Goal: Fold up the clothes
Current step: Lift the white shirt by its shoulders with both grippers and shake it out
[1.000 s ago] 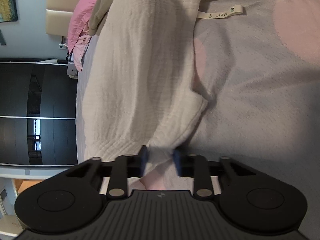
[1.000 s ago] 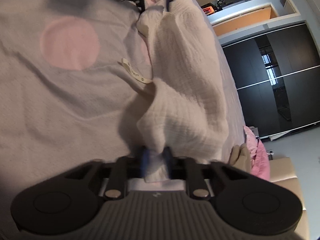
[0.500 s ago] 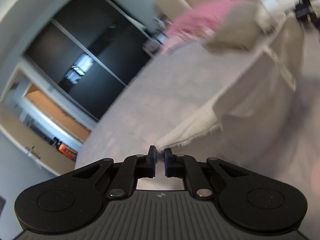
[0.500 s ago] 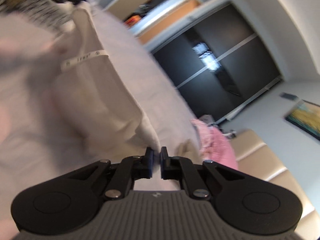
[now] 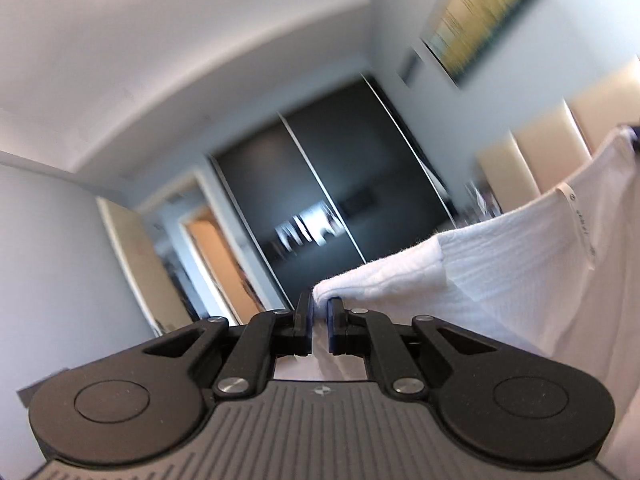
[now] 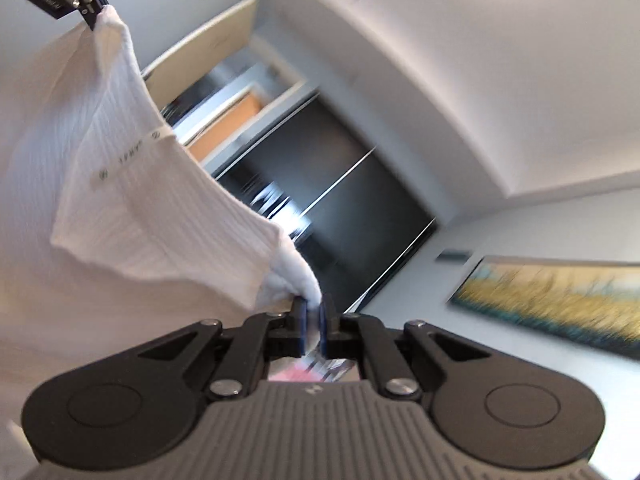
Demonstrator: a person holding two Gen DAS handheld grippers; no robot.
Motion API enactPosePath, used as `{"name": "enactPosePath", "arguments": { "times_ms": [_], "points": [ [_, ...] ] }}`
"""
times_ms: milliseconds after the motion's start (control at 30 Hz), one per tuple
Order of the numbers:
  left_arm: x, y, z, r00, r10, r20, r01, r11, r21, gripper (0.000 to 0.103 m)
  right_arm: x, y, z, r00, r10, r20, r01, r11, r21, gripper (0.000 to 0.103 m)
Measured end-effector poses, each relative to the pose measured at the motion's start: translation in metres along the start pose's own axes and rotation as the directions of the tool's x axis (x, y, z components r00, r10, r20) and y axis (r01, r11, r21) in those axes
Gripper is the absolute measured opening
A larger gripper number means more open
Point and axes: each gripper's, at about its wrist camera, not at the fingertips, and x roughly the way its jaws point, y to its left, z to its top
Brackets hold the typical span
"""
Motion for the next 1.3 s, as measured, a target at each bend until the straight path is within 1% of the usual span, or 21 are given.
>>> {"name": "enactPosePath", "arguments": {
  "times_ms": [100,167,233,333,400,467,533,600,633,667,733,800,867,933,1000,1067,1100,1167,1200,1300],
  "points": [
    [-0.030,0.024,0.039,0.998,0.041,0.043,-0.039,0.999,-0.038,0.005,-0.022,-0.035,0.028,0.994,-0.058,0.092,0.056,0.998,0.025,0.006],
    [-0.054,0.040,0.058,0.997,0.037,0.062,-0.033,0.997,-0.076,0.005,-0.040,-0.058,0.045,0.985,-0.092,0.144,0.086,0.995,0.047,0.006],
    [-0.074,0.055,0.071,0.996,0.033,0.085,-0.023,0.993,-0.113,0.005,-0.058,-0.080,0.059,0.977,-0.115,0.181,0.103,0.992,0.077,0.006],
    [-0.107,0.072,0.081,0.987,0.022,0.156,0.004,0.987,-0.163,0.005,-0.084,-0.104,0.074,0.962,-0.148,0.229,0.131,0.987,0.090,0.006],
    [-0.121,0.079,0.082,0.978,0.011,0.207,0.027,0.983,-0.182,0.005,-0.104,-0.118,0.086,0.947,-0.184,0.263,0.162,0.981,0.103,0.007],
    [-0.134,0.085,0.089,0.971,-0.012,0.239,0.059,0.979,-0.194,0.005,-0.117,-0.139,0.095,0.932,-0.224,0.286,0.193,0.972,0.133,0.007],
    [-0.141,0.091,0.095,0.964,-0.034,0.263,0.092,0.973,-0.210,0.005,-0.125,-0.156,0.104,0.922,-0.248,0.299,0.204,0.964,0.173,0.007],
    [-0.138,0.094,0.096,0.962,-0.037,0.269,0.096,0.973,-0.212,0.005,-0.129,-0.168,0.110,0.916,-0.263,0.303,0.208,0.957,0.201,0.007],
    [-0.130,0.092,0.095,0.965,-0.049,0.257,0.104,0.973,-0.205,0.005,-0.128,-0.172,0.112,0.914,-0.267,0.304,0.209,0.955,0.211,0.007],
    [-0.119,0.089,0.093,0.970,-0.067,0.232,0.116,0.973,-0.202,0.005,-0.125,-0.173,0.112,0.917,-0.266,0.297,0.210,0.955,0.207,0.007],
    [-0.093,0.083,0.084,0.981,-0.107,0.160,0.139,0.970,-0.202,0.005,-0.106,-0.165,0.104,0.935,-0.242,0.260,0.196,0.962,0.192,0.007],
    [-0.066,0.073,0.068,0.987,-0.130,0.093,0.146,0.970,-0.195,0.005,-0.088,-0.157,0.095,0.950,-0.218,0.221,0.181,0.967,0.177,0.007],
    [-0.035,0.061,0.050,0.987,-0.161,0.016,0.161,0.968,-0.195,0.005,-0.065,-0.145,0.082,0.969,-0.180,0.171,0.153,0.975,0.162,0.007],
    [-0.002,0.050,0.027,0.978,-0.195,-0.070,0.177,0.961,-0.211,0.005,-0.036,-0.129,0.064,0.987,-0.123,0.105,0.107,0.983,0.152,0.007],
    [0.033,0.036,0.002,0.965,-0.215,-0.152,0.180,0.960,-0.214,0.005,-0.003,-0.108,0.043,0.998,-0.059,0.032,0.054,0.988,0.147,0.007],
    [0.066,0.020,-0.026,0.948,-0.227,-0.221,0.185,0.963,-0.195,0.005,0.031,-0.083,0.022,0.999,-0.006,-0.036,0.011,0.990,0.140,0.007],
    [0.085,0.012,-0.042,0.936,-0.232,-0.264,0.185,0.964,-0.190,0.005,0.051,-0.070,0.011,0.998,0.017,-0.069,-0.007,0.991,0.137,0.007],
    [0.123,-0.005,-0.072,0.912,-0.238,-0.335,0.187,0.966,-0.176,0.005,0.091,-0.043,-0.011,0.989,0.062,-0.133,-0.044,0.990,0.134,0.007],
    [0.144,-0.013,-0.087,0.898,-0.231,-0.374,0.179,0.969,-0.169,0.005,0.111,-0.014,-0.021,0.982,0.086,-0.167,-0.064,0.989,0.135,0.007],
    [0.207,-0.035,-0.134,0.848,-0.236,-0.474,0.162,0.968,-0.194,0.005,0.165,0.032,-0.057,0.953,0.160,-0.256,-0.128,0.982,0.137,0.007]
  ]
}}
